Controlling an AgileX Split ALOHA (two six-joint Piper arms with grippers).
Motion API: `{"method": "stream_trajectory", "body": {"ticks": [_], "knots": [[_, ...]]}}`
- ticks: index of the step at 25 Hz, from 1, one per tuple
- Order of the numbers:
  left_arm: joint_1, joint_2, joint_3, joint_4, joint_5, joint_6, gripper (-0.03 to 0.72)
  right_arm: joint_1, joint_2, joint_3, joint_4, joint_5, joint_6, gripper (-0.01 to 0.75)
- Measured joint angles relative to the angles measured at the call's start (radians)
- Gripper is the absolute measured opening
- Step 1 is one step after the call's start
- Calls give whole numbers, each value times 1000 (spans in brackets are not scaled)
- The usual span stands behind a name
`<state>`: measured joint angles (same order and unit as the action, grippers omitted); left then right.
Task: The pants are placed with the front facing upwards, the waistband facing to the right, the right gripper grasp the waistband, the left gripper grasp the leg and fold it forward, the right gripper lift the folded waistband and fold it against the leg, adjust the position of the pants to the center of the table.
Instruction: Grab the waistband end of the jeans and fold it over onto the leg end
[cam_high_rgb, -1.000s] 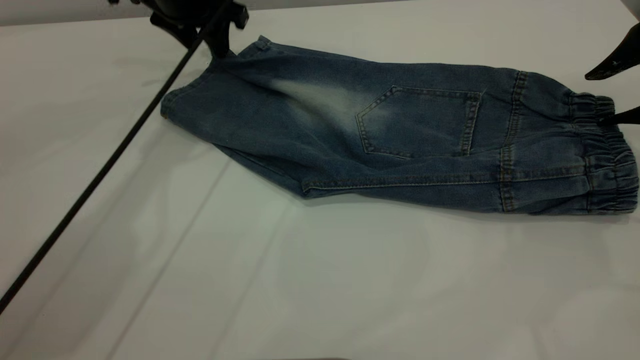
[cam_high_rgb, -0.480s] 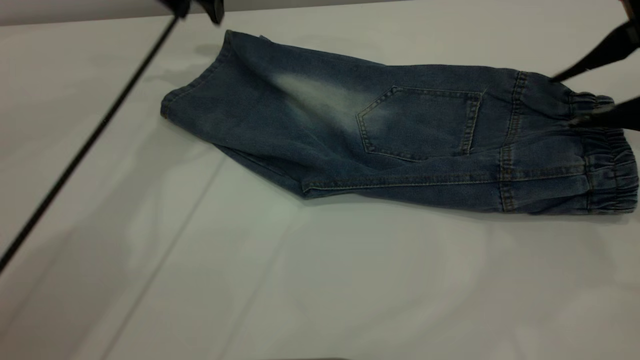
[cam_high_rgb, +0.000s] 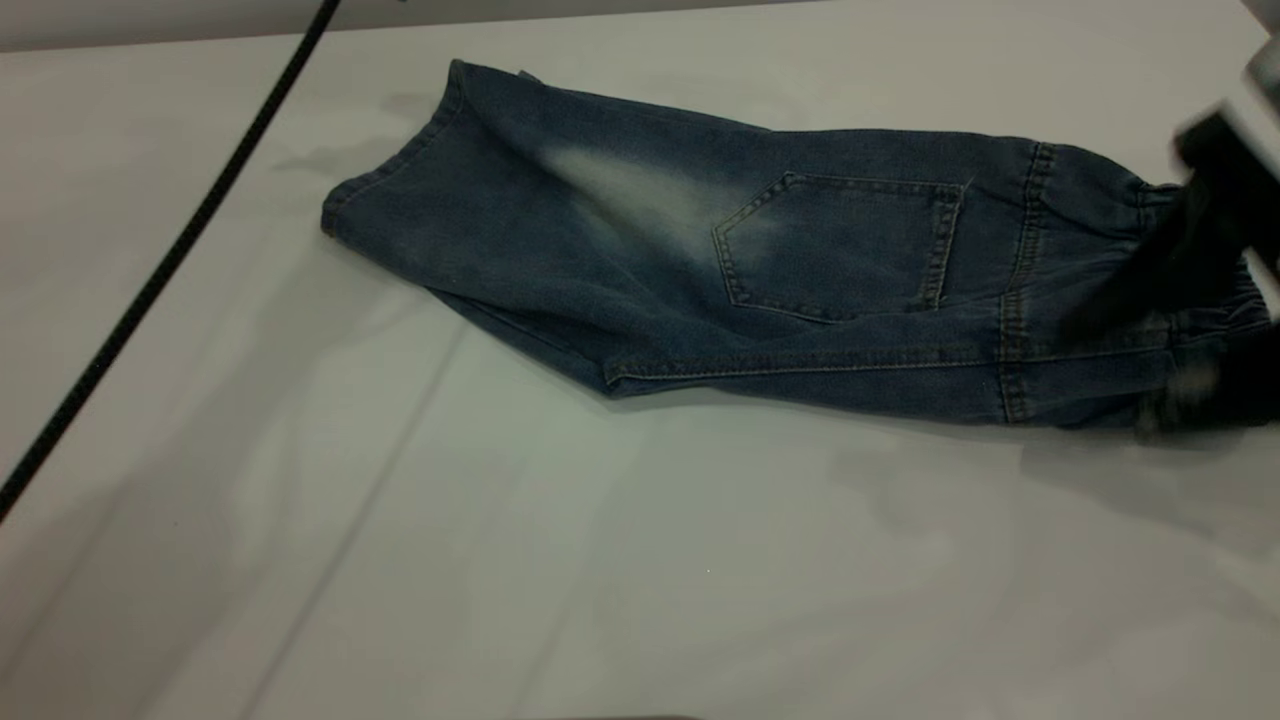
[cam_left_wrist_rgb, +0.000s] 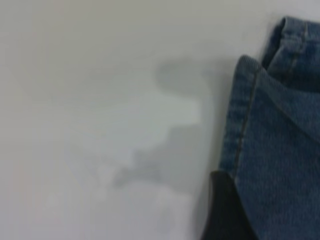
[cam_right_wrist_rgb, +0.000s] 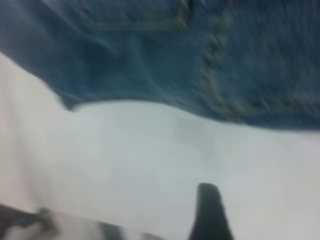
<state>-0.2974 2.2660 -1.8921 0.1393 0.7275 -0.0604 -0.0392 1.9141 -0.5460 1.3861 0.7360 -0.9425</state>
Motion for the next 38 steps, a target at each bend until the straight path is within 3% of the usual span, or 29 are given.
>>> {"method": "stream_trajectory", "body": {"ticks": [5, 13, 23, 33, 38], "knots": [[-23, 0, 0, -1, 7, 2, 400, 53, 0, 18, 74, -109, 29, 594], [-41, 0, 0, -3, 31, 24, 400, 52, 0, 18, 196, -144, 49, 568], [-78, 0, 0, -5, 71, 30, 400, 49, 0, 18, 170, -234, 247, 566], [-83, 0, 0, -6, 76, 32, 400, -113, 0, 18, 189, -226, 228, 566], [-83, 2, 0, -6, 75, 32, 400, -123, 0, 18, 283, -208, 165, 565]]}}
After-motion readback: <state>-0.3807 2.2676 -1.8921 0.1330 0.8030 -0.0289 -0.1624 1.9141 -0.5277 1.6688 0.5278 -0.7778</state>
